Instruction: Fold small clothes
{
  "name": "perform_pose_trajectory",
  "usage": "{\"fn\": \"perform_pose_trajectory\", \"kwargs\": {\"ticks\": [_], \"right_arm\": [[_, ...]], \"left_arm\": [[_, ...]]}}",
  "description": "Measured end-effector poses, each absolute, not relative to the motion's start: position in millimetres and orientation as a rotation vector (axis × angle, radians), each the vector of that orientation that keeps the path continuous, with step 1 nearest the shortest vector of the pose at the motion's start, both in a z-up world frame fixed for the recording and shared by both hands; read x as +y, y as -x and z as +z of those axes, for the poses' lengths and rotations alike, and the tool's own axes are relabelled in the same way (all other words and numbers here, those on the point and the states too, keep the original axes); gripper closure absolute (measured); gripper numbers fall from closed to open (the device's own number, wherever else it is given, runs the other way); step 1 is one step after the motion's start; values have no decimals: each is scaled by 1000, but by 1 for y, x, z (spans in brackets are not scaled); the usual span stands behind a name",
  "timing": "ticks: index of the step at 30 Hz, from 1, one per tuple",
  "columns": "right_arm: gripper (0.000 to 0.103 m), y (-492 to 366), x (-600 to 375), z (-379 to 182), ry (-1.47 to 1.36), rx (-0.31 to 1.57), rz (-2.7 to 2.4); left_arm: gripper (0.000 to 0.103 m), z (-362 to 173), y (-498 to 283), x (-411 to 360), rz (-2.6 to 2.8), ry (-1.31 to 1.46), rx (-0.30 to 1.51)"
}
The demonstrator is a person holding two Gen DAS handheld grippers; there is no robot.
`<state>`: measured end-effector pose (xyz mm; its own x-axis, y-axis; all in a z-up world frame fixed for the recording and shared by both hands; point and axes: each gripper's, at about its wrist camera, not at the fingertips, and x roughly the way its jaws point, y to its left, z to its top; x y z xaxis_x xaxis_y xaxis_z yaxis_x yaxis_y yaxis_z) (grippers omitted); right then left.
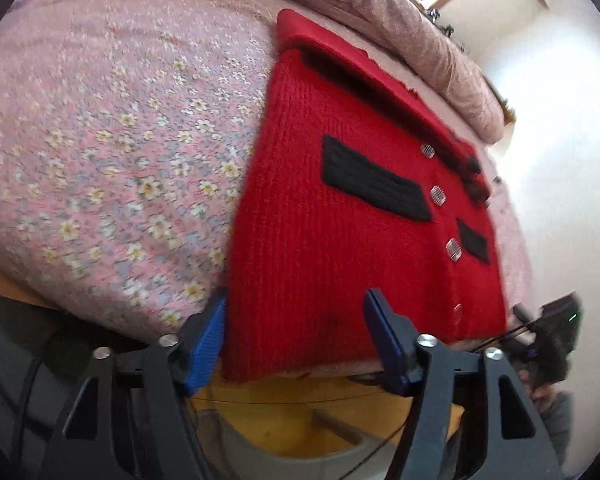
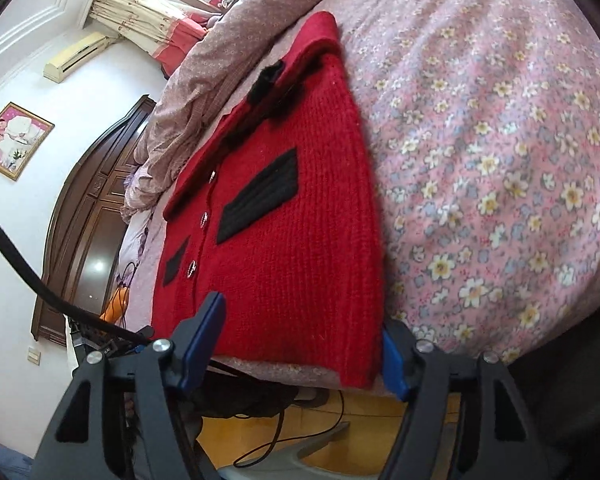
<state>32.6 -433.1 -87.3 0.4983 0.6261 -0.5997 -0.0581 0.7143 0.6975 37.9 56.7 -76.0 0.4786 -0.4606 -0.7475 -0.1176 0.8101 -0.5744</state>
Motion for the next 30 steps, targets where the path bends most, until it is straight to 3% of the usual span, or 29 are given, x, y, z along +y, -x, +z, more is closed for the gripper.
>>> {"fn": "perform_pose_trajectory", "kwargs": {"ticks": [6,8,15,17,19,22,30], "right_arm": [[30,-35,-427,-87,-666,969,455],[30,-36,-427,-87,-677,969,455],[31,-35,-427,-86,-664,971,453],[41,-35,-428,-86,-669,972,454],[61,-35,-430,-89,-692,984,458],[91,-35,-435,-96,-756,997,485],[95,-29,-442,-73,-841,863,582]], "left_arm": [[42,-84,-44,70,-320,816,1055],[63,-92,-40,66,-376,852,1120],[79,-95,-31,62,-348,847,1136],[88,-94,-29,65,-330,830,1135],[98,-92,-27,68,-312,823,1131],[100,-88,-26,78,-311,840,1092],[102,-56,-23,85,-328,865,937]]}}
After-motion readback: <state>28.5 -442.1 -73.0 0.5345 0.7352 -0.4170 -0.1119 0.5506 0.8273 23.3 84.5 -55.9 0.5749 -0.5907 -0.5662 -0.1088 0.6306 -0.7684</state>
